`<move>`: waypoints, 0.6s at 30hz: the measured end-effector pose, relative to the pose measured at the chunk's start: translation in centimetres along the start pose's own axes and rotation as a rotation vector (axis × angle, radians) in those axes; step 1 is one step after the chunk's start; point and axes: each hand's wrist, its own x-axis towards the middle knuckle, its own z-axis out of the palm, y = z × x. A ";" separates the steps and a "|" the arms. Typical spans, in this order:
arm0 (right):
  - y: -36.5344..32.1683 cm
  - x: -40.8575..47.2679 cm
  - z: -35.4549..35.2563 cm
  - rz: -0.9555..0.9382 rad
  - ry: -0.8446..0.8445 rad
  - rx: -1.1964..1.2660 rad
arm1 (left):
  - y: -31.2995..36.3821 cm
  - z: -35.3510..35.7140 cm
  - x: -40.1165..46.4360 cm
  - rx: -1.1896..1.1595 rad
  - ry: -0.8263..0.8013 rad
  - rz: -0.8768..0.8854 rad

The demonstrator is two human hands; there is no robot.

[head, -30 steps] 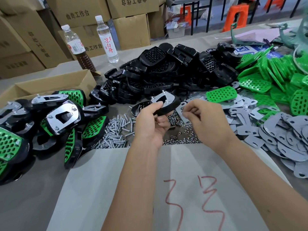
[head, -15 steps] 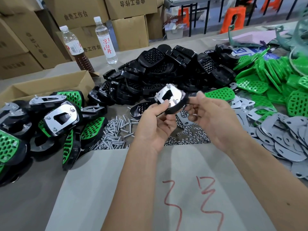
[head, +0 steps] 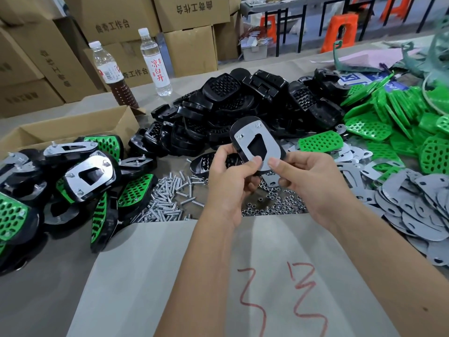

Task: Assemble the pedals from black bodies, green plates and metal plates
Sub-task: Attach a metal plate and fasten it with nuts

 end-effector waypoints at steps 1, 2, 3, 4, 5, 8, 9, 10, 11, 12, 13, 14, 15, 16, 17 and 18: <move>-0.1 0.0 0.1 0.017 0.004 -0.001 | 0.0 0.0 0.0 0.016 0.011 0.007; -0.1 -0.1 0.1 0.033 0.005 -0.003 | -0.1 0.1 0.0 0.032 0.025 0.010; -0.2 -0.1 0.2 0.050 0.009 0.003 | -0.1 0.3 0.0 0.043 0.038 0.009; -0.2 -0.1 0.3 0.073 0.017 0.024 | -0.1 0.4 -0.1 0.046 0.053 0.001; -0.3 0.0 0.4 0.104 0.028 0.060 | -0.2 0.7 -0.1 0.045 0.069 -0.009; -0.7 0.2 0.5 0.197 0.074 0.159 | -0.3 1.2 -0.2 0.063 0.098 -0.052; -0.8 0.2 0.6 0.221 0.090 0.174 | -0.3 1.4 -0.3 0.065 0.093 -0.069; -1.0 0.2 0.6 0.240 0.105 0.185 | -0.2 1.5 -0.3 0.060 0.080 -0.088; -1.1 0.2 0.7 0.256 0.119 0.191 | -0.2 1.7 -0.4 0.048 0.063 -0.109; -1.2 0.1 0.8 0.269 0.130 0.194 | -0.2 1.8 -0.5 0.028 0.049 -0.132; -1.4 0.1 0.9 0.279 0.139 0.194 | -0.1 2.0 -0.5 0.002 0.036 -0.154; -1.5 0.1 0.9 0.286 0.145 0.194 | -0.1 2.1 -0.6 -0.027 0.025 -0.177; -1.6 0.0 1.0 0.291 0.152 0.195 | -0.1 2.2 -0.6 -0.053 0.017 -0.199; -1.6 0.0 1.1 0.294 0.156 0.196 | -0.1 2.2 -0.6 -0.074 0.011 -0.217; -1.7 -0.1 1.1 0.296 0.158 0.196 | -0.1 2.2 -0.6 -0.090 0.006 -0.231; -1.7 -0.1 1.2 0.297 0.157 0.195 | -0.1 2.2 -0.6 -0.104 0.004 -0.244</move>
